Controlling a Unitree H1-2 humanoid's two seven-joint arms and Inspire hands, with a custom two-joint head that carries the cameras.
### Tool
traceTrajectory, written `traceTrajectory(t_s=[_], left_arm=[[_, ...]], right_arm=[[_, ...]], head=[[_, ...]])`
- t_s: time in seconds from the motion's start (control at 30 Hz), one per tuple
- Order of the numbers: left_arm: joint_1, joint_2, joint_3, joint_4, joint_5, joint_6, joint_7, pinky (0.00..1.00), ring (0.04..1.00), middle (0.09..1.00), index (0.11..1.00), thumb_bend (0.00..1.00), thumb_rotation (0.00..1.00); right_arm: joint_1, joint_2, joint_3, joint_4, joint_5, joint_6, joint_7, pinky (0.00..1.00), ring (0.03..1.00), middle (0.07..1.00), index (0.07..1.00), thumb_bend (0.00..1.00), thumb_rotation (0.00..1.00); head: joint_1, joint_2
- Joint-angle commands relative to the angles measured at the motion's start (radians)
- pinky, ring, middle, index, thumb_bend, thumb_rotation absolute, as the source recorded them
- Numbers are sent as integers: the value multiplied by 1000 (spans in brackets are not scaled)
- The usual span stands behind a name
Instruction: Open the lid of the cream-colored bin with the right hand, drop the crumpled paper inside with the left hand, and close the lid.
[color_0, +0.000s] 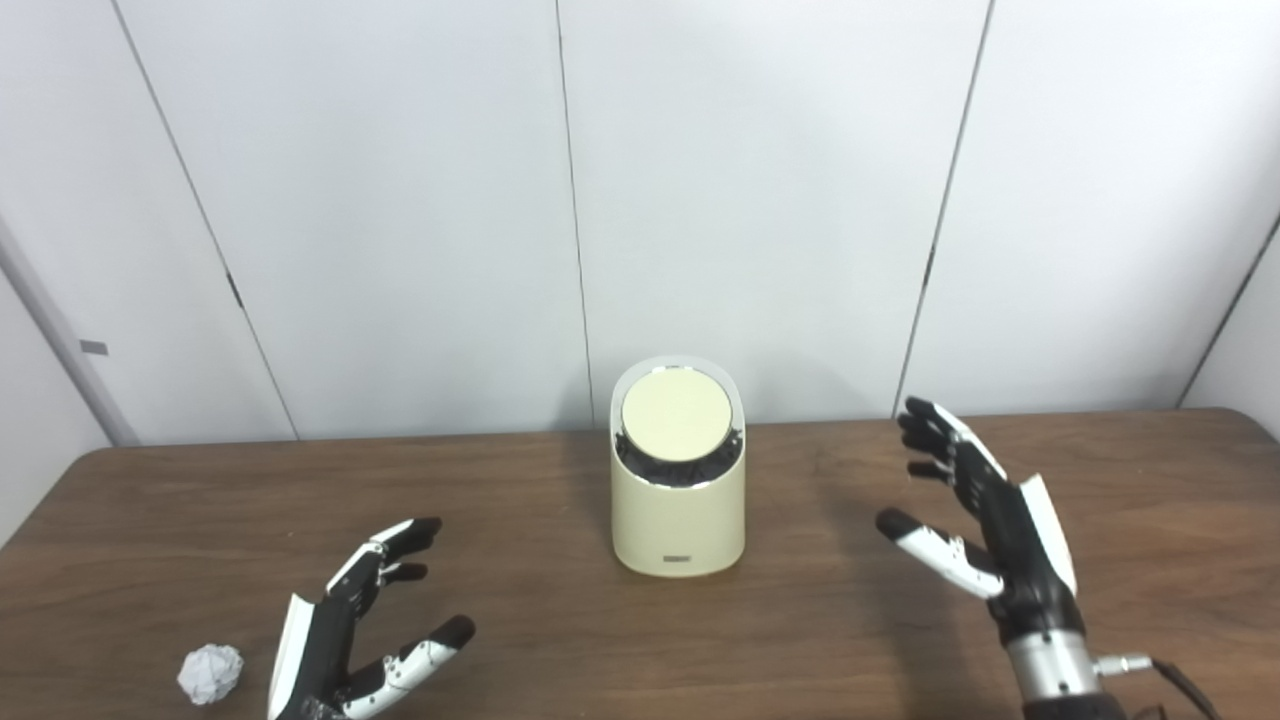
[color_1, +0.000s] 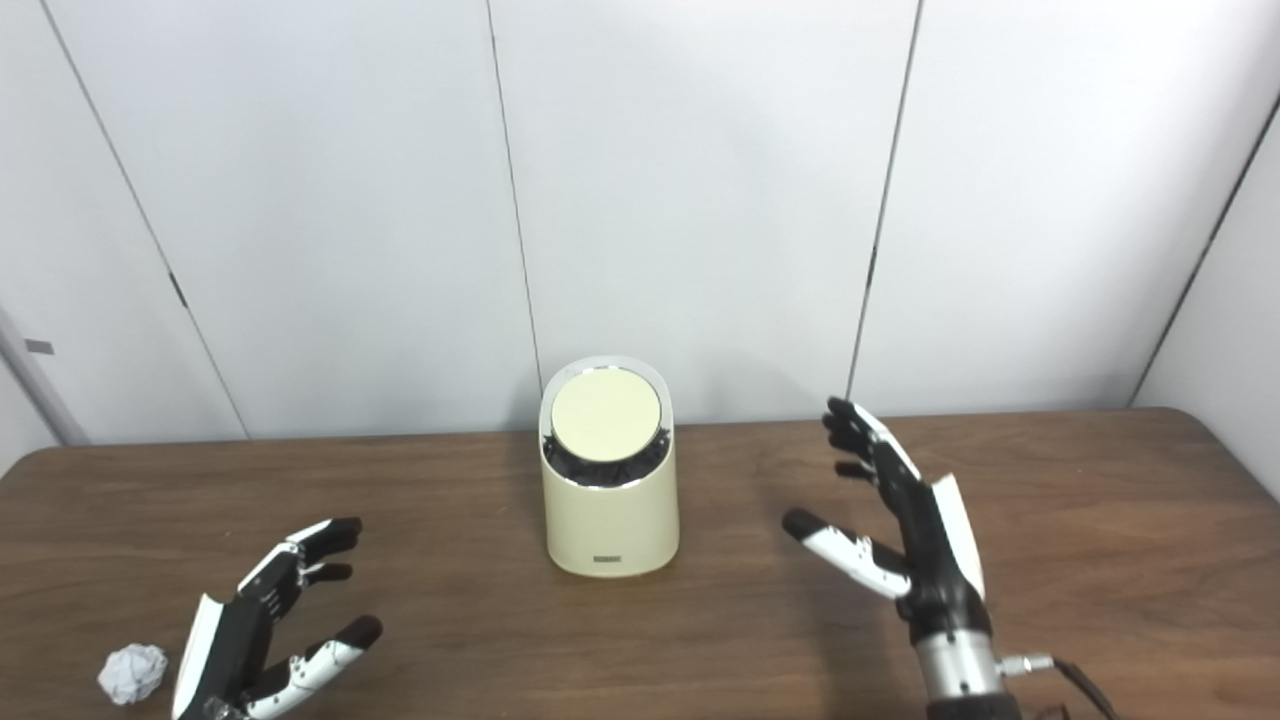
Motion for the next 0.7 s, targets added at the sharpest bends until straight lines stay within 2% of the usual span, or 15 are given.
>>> traceTrajectory(t_s=[0.0, 0.1, 0.4, 0.67], left_arm=[[-3, -7, -5, 23, 15, -42, 18, 716, 798, 802, 771, 860, 529], [-3, -8, -6, 22, 13, -41, 17, 710, 797, 800, 774, 861, 531], [-3, -12, -8, 22, 13, -41, 18, 702, 792, 799, 778, 860, 522], [-8, -14, -11, 32, 17, -45, 19, 697, 790, 800, 777, 846, 510]], right_arm=[[-58, -11, 3, -38, -7, 13, 5, 774, 839, 846, 857, 941, 707], [-97, -16, 14, -47, -35, 56, 11, 763, 826, 838, 852, 942, 724], [-202, -16, 62, -63, -93, 207, 46, 779, 825, 832, 845, 948, 649], [-274, -27, 113, -58, -187, 315, 68, 718, 797, 814, 835, 970, 621]], head=[[-1, 1], [-1, 0], [1, 0], [3, -4]])
